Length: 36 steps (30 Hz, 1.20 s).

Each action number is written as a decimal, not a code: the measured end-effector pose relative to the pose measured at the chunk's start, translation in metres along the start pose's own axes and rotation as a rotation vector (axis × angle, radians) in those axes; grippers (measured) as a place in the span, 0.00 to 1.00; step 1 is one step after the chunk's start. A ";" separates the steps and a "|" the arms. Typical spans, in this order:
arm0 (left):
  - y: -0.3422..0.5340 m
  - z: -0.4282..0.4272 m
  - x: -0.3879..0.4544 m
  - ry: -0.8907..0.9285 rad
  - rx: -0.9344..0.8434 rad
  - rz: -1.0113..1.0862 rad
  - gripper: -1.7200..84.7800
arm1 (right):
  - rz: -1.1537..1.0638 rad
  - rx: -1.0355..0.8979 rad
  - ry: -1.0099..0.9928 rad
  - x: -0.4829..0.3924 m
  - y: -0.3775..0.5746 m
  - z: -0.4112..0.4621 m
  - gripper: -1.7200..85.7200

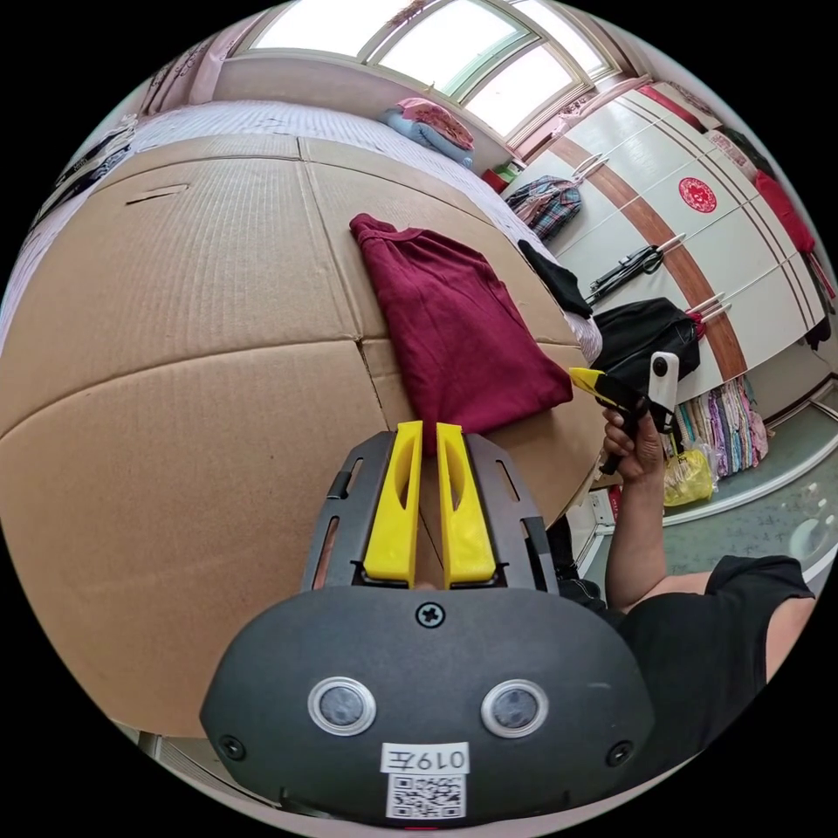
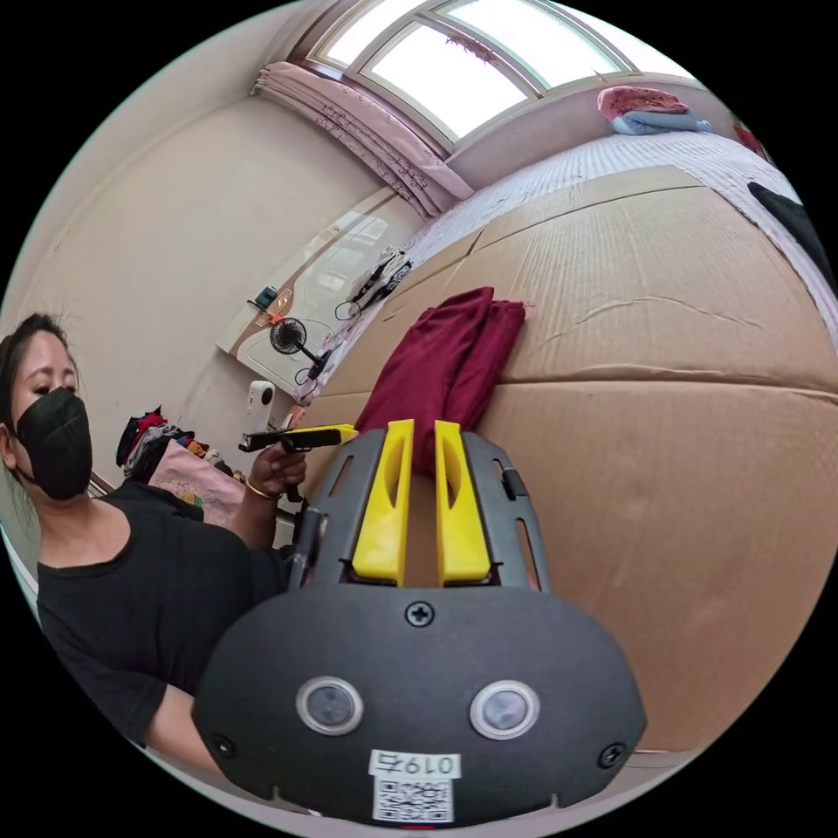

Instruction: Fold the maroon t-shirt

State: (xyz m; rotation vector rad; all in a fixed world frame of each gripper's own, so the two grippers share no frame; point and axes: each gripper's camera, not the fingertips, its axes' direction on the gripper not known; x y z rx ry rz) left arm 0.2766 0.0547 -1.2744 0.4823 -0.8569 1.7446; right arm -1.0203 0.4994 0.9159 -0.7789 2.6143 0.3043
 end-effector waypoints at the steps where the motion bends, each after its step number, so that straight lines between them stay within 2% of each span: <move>1: 0.000 0.000 0.000 0.002 -0.001 -0.001 0.04 | -0.001 -0.012 0.004 0.000 0.008 -0.004 0.08; 10: -0.002 0.001 0.002 0.002 -0.008 0.007 0.04 | -0.019 -0.073 -0.009 0.003 0.030 0.003 0.09; 14: -0.004 0.001 -0.001 0.019 -0.009 0.002 0.04 | -0.009 -0.100 0.045 0.003 0.032 0.013 0.03; 19: -0.009 -0.001 0.001 0.012 -0.014 0.024 0.04 | -0.038 -0.114 0.091 0.003 0.034 0.005 0.01; 23: -0.014 0.000 0.007 -0.020 -0.021 0.059 0.04 | -0.044 -0.172 0.128 0.012 0.036 0.021 0.01; 28: -0.022 0.000 0.013 -0.059 -0.024 0.076 0.04 | -0.030 -0.151 0.098 0.020 0.039 0.034 0.01; 36: -0.039 -0.003 0.007 -0.025 -0.014 0.056 0.03 | -0.029 -0.157 0.101 0.024 0.040 0.053 0.05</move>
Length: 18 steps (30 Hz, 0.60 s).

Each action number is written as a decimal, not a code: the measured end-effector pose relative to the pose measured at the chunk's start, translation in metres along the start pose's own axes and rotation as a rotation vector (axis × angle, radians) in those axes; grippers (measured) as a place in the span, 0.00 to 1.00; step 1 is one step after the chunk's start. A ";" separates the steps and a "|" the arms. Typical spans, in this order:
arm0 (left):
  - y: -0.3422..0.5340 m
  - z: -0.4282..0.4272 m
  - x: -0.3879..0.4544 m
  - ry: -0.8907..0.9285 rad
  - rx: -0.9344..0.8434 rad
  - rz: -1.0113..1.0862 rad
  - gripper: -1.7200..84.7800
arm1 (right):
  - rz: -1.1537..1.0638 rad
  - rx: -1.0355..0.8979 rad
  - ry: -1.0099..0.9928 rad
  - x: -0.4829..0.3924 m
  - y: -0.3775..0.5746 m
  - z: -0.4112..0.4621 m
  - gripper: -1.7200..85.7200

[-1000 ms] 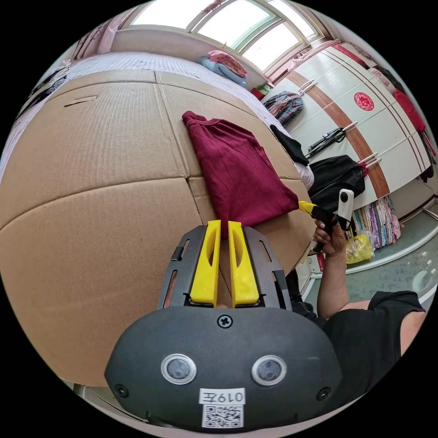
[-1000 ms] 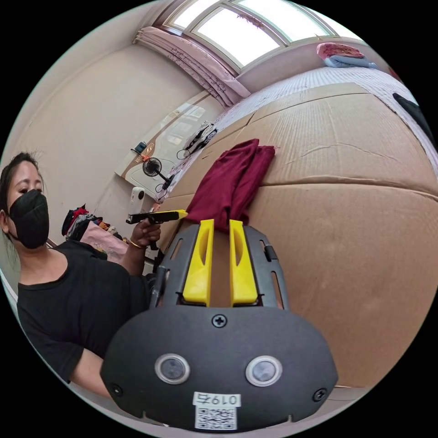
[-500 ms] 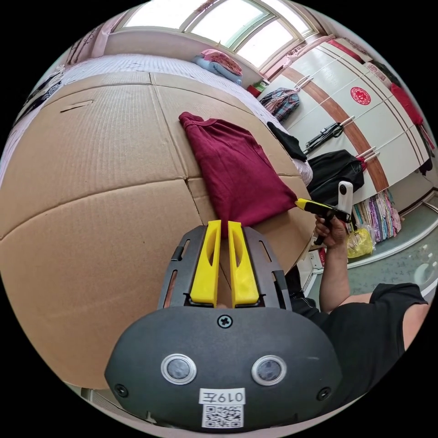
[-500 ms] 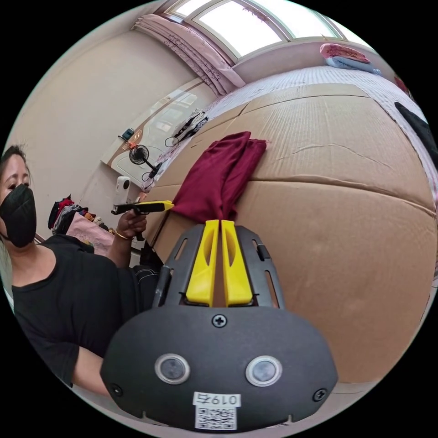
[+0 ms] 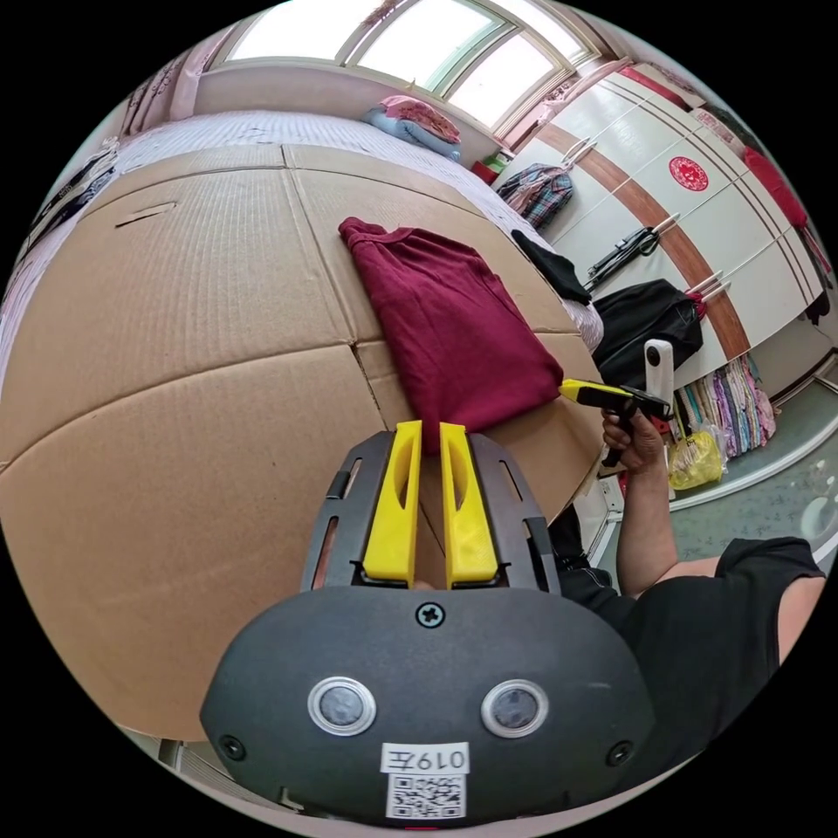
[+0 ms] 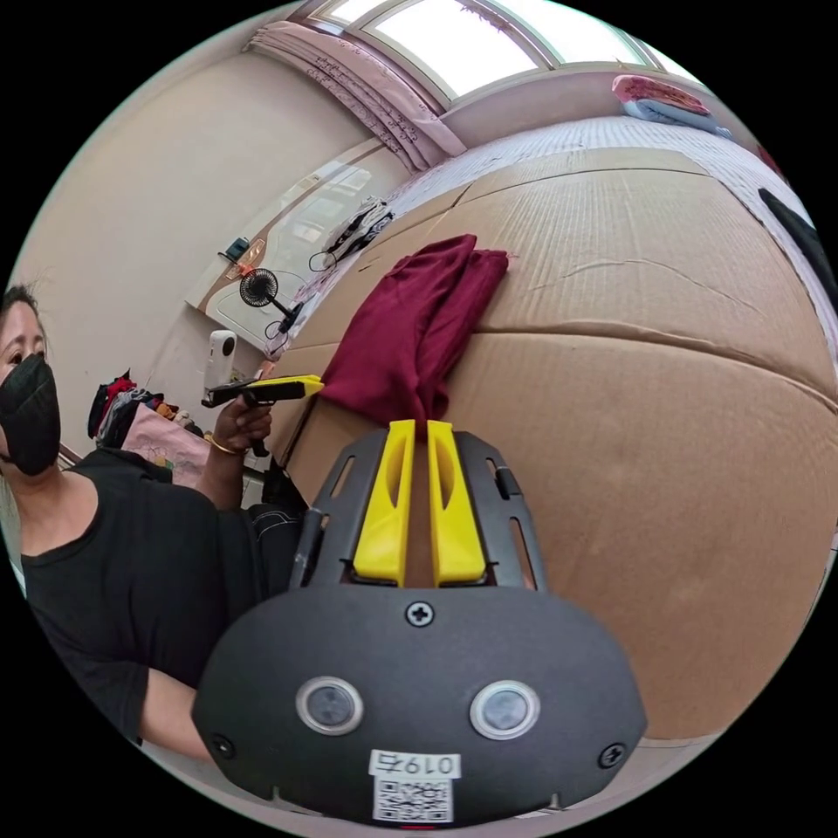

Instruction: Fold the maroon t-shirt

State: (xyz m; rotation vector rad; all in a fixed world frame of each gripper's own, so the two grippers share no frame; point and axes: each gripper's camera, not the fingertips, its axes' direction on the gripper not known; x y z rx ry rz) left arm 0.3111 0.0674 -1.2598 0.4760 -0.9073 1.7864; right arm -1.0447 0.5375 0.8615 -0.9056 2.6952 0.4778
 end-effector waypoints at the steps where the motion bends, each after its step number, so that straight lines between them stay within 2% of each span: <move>1: -0.002 0.000 0.000 0.000 -0.001 0.000 0.03 | -0.003 -0.001 -0.004 0.000 -0.001 0.003 0.06; 6: -0.016 -0.009 -0.004 -0.006 -0.005 0.000 0.03 | -0.025 0.005 -0.032 0.001 -0.004 0.009 0.08; 10: -0.031 -0.024 -0.012 -0.027 0.034 -0.026 0.04 | -0.032 0.005 0.028 -0.003 -0.013 0.013 0.08; 14: -0.072 -0.042 -0.029 -0.077 0.127 -0.079 0.05 | -0.007 0.106 0.114 -0.008 -0.032 0.009 0.08; 18: -0.130 -0.028 -0.060 0.021 0.107 -0.162 0.08 | -0.025 0.154 0.050 -0.015 -0.060 0.031 0.11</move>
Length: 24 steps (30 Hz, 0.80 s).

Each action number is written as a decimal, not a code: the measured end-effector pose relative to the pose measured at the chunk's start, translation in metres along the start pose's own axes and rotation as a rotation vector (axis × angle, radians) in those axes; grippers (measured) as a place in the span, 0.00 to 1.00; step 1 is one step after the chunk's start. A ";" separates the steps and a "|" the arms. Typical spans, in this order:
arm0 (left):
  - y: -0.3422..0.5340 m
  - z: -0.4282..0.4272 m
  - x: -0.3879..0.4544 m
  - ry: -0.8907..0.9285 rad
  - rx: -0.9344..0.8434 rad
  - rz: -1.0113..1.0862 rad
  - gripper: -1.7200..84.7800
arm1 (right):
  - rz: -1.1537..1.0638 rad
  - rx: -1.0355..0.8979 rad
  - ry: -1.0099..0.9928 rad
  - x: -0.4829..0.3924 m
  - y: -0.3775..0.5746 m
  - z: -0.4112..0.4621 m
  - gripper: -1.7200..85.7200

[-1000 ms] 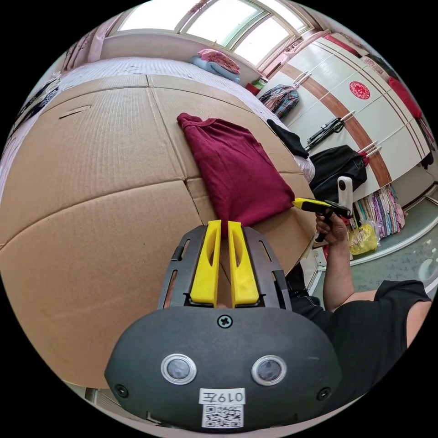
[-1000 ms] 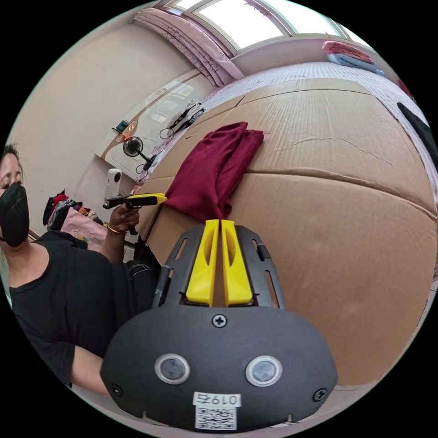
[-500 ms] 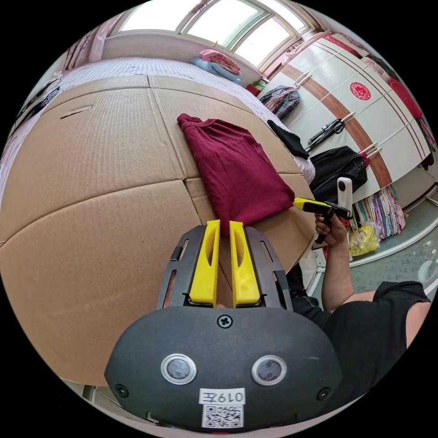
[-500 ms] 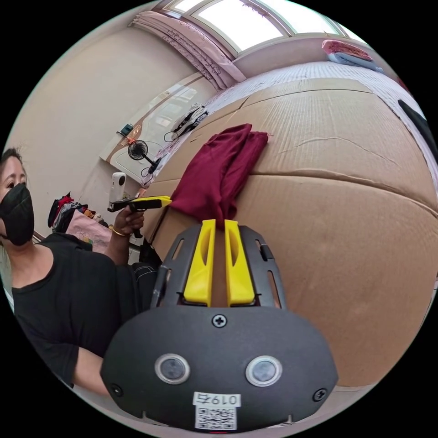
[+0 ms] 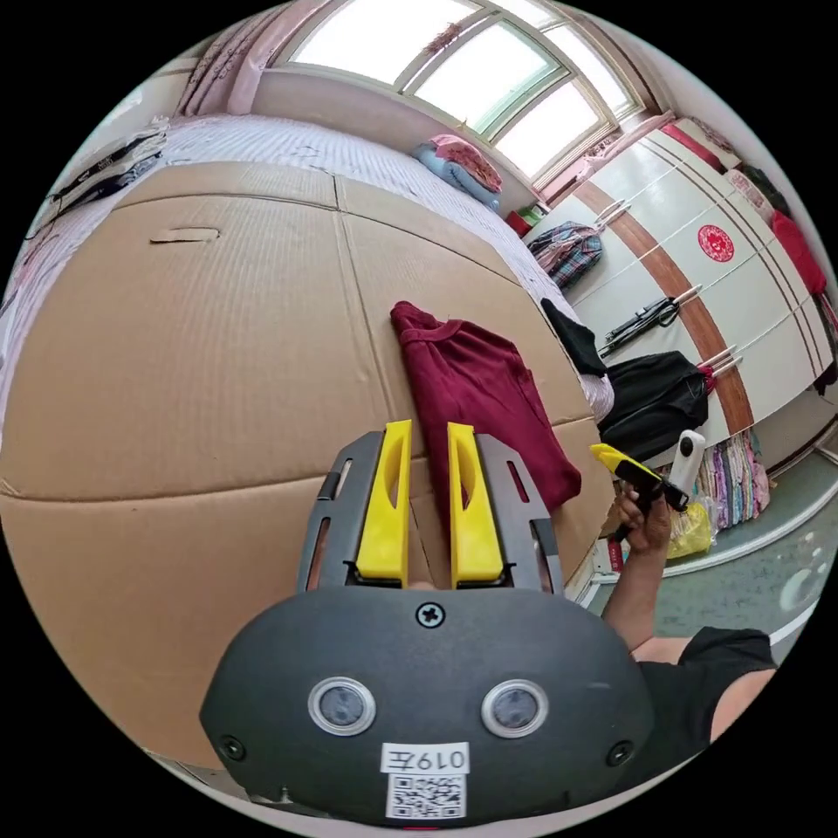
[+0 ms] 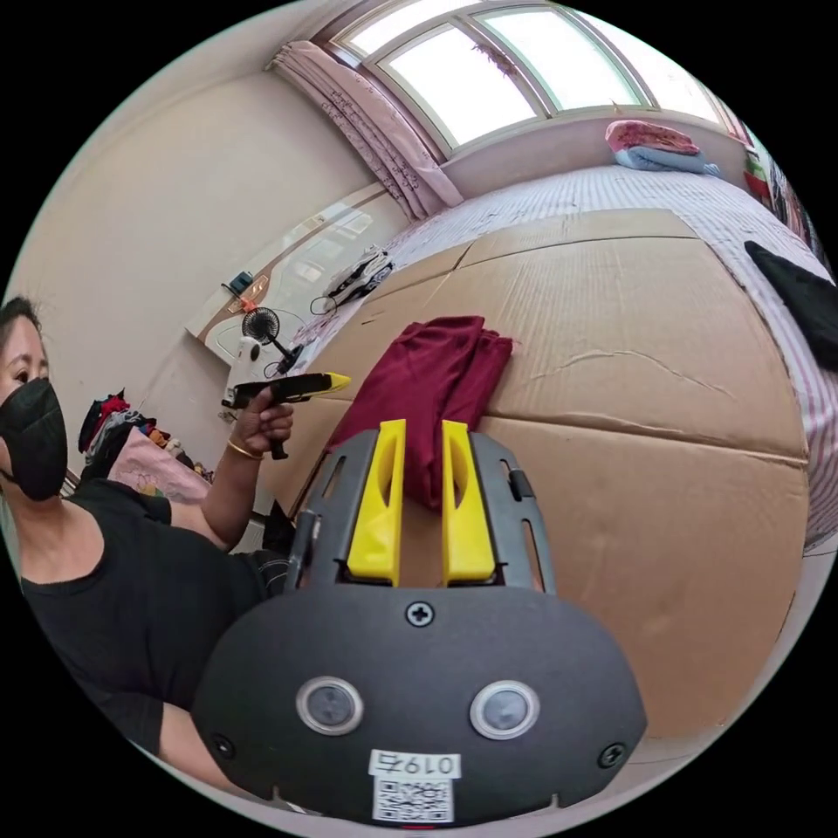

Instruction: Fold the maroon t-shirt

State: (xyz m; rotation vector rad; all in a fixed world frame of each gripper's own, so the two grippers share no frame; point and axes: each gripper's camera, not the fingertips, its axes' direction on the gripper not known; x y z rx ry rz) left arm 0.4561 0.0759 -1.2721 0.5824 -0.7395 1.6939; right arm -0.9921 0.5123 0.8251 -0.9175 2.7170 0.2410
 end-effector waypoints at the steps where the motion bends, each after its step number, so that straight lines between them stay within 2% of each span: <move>1: -0.008 0.004 -0.004 0.017 -0.011 -0.019 0.09 | 0.006 -0.012 -0.013 -0.001 -0.008 0.016 0.11; 7: -0.066 0.029 -0.016 0.041 -0.080 -0.078 0.10 | 0.034 -0.057 0.069 0.001 -0.035 0.084 0.12; 12: -0.098 0.040 -0.024 0.097 -0.099 -0.105 0.06 | 0.039 -0.099 0.132 0.007 -0.047 0.119 0.10; 16: -0.110 0.041 -0.024 0.066 -0.075 -0.082 0.05 | 0.019 -0.118 0.165 0.011 -0.060 0.138 0.09; 20: -0.122 0.043 -0.016 -0.042 -0.065 -0.016 0.04 | 0.021 -0.127 0.169 0.017 -0.075 0.154 0.09; 24: -0.133 0.039 -0.014 -0.017 -0.036 -0.005 0.03 | 0.016 -0.128 0.141 0.020 -0.094 0.158 0.09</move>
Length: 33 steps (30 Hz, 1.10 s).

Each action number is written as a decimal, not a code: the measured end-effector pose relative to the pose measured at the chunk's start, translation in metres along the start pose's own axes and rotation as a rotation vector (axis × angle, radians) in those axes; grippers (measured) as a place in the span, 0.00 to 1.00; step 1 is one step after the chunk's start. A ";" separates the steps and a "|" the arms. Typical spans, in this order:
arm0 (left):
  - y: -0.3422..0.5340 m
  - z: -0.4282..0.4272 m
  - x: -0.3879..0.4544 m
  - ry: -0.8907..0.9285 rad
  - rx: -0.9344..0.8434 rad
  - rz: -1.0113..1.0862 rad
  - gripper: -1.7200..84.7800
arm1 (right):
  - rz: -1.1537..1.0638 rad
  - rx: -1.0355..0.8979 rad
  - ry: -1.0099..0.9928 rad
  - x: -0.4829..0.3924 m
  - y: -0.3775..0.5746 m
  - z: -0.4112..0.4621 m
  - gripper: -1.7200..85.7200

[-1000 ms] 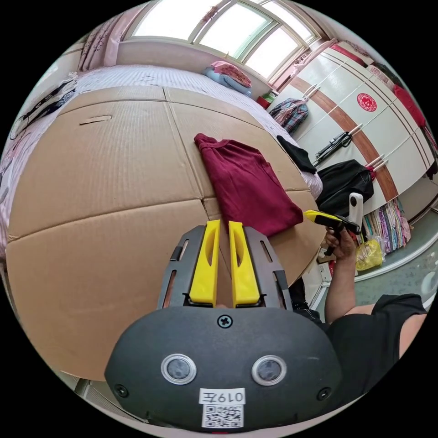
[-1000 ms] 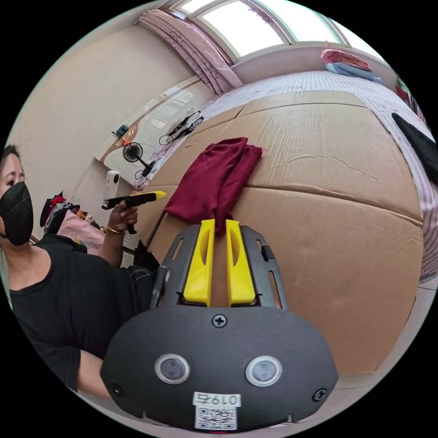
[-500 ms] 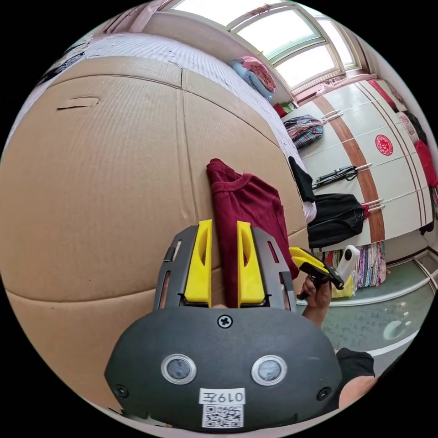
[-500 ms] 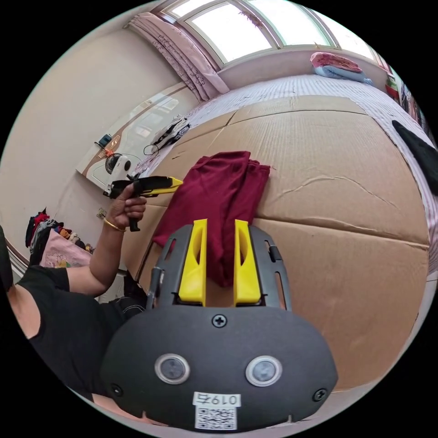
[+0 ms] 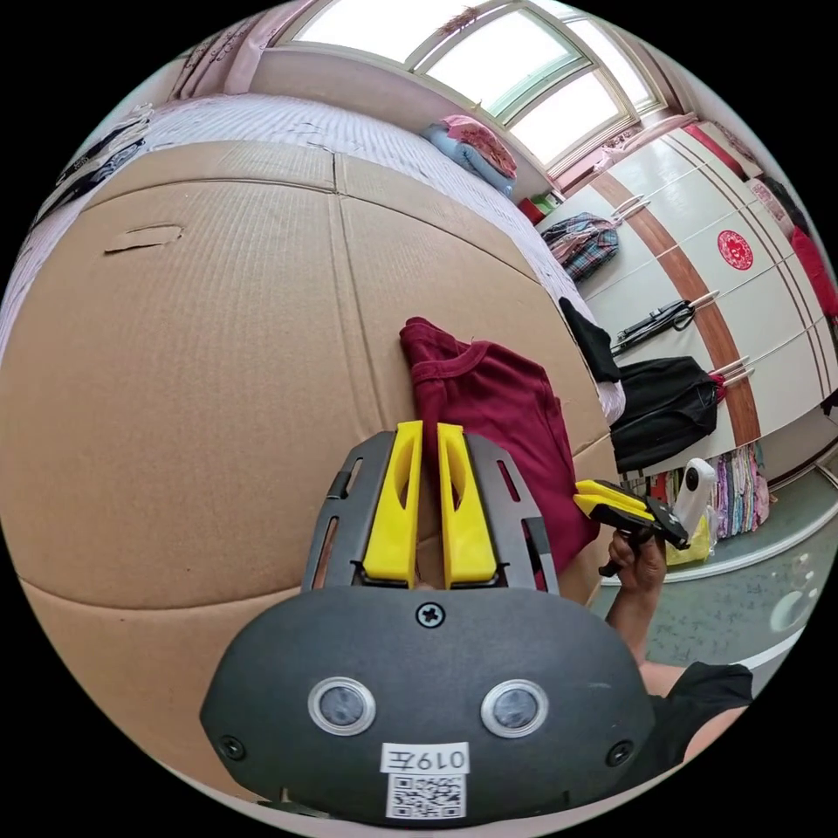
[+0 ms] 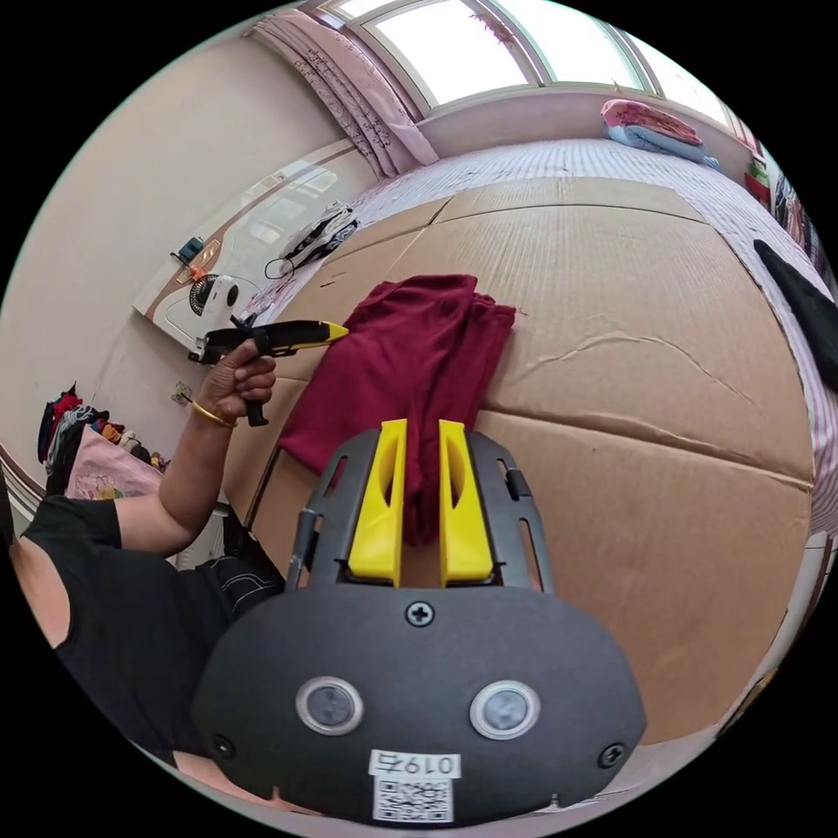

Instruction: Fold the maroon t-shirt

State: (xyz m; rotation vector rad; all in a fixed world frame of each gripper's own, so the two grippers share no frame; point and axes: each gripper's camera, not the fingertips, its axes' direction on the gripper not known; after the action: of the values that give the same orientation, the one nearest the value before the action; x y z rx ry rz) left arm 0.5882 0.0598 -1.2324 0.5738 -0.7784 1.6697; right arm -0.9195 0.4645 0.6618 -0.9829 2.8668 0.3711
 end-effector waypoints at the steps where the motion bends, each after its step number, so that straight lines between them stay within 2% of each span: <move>1: -0.002 -0.001 -0.001 0.005 0.003 -0.003 0.03 | -0.007 0.010 -0.009 0.000 -0.008 -0.003 0.09; 6: -0.024 -0.012 -0.004 0.021 0.045 -0.039 0.03 | 0.025 0.102 -0.059 0.013 -0.053 -0.016 0.09; 14: -0.059 0.009 -0.004 0.005 -0.013 -0.080 0.03 | 0.101 0.065 -0.096 0.046 -0.144 0.023 0.04; 23: -0.078 0.014 -0.002 -0.003 -0.007 -0.050 0.04 | 0.112 0.093 -0.104 0.060 -0.190 0.025 0.02; 28: -0.088 0.016 0.012 -0.077 0.001 0.014 0.04 | 0.100 0.081 -0.077 0.062 -0.217 0.017 0.02; 33: -0.094 0.010 0.011 -0.051 0.010 0.028 0.03 | 0.045 0.038 -0.120 0.056 -0.247 0.011 0.08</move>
State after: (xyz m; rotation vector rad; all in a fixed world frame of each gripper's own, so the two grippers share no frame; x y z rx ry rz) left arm 0.6766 0.0717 -1.1991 0.6167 -0.8183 1.6917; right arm -0.8115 0.2455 0.5926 -0.8600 2.7809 0.3648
